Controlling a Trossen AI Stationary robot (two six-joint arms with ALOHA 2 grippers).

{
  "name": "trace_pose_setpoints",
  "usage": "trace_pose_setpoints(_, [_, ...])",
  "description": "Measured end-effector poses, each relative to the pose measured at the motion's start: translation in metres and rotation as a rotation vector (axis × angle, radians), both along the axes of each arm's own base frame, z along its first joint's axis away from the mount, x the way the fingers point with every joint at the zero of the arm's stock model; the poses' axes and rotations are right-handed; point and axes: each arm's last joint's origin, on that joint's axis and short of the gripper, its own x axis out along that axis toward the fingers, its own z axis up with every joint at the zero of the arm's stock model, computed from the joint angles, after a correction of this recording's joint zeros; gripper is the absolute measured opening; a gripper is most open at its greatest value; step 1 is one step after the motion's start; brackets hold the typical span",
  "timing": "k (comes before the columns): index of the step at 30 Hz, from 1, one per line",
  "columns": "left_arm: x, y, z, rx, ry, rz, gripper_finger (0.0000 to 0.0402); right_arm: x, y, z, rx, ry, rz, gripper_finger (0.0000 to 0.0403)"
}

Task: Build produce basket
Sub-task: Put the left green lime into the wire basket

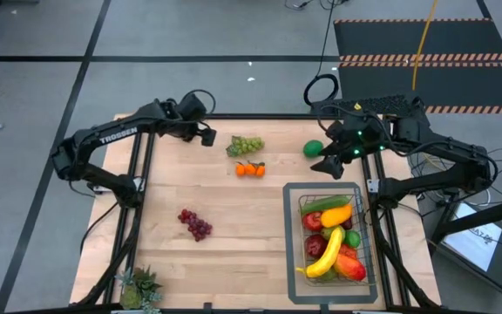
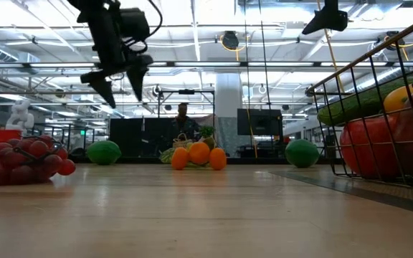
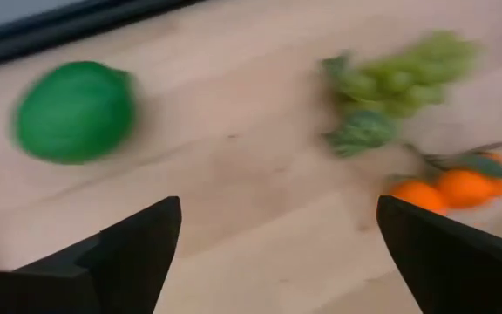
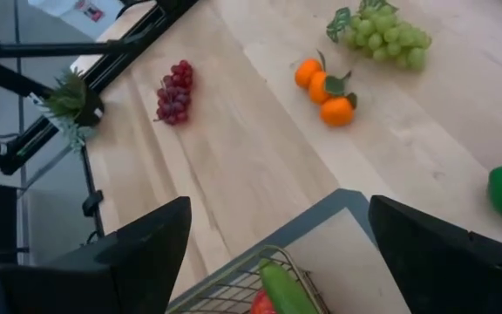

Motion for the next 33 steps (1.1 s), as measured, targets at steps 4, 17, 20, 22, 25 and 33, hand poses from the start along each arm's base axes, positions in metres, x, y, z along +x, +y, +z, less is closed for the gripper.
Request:
trace_pose_setpoints(4, [-0.012, 0.02, -0.01, 0.004, 0.091, 0.026, 0.0387, 0.005, -0.003, -0.001, 0.021, -0.009, -0.032, 0.0343])
trace_pose_setpoints(17, [-0.027, 0.071, -0.053, 0.025, 0.389, -0.412, 0.0395, 0.014, -0.003, 0.004, 0.128, -0.09, -0.132, 0.0343])
trace_pose_setpoints(20, [-0.027, 0.077, -0.062, 0.019, 0.448, -0.522, 0.0395, 0.019, -0.005, 0.005, 0.132, -0.118, -0.14, 0.0343])
trace_pose_setpoints(22, [-0.026, 0.08, -0.069, 0.015, 0.496, -0.581, 0.0395, 0.022, -0.006, 0.006, 0.131, -0.136, -0.142, 0.0343])
trace_pose_setpoints(25, [-0.025, 0.082, -0.077, 0.017, 0.569, -0.627, 0.0395, 0.028, -0.007, 0.007, 0.129, -0.164, -0.142, 0.0343])
trace_pose_setpoints(33, [-0.024, 0.087, -0.086, 0.014, 0.616, -0.764, 0.0395, 0.042, -0.011, 0.0, 0.168, -0.148, -0.171, 0.0343])
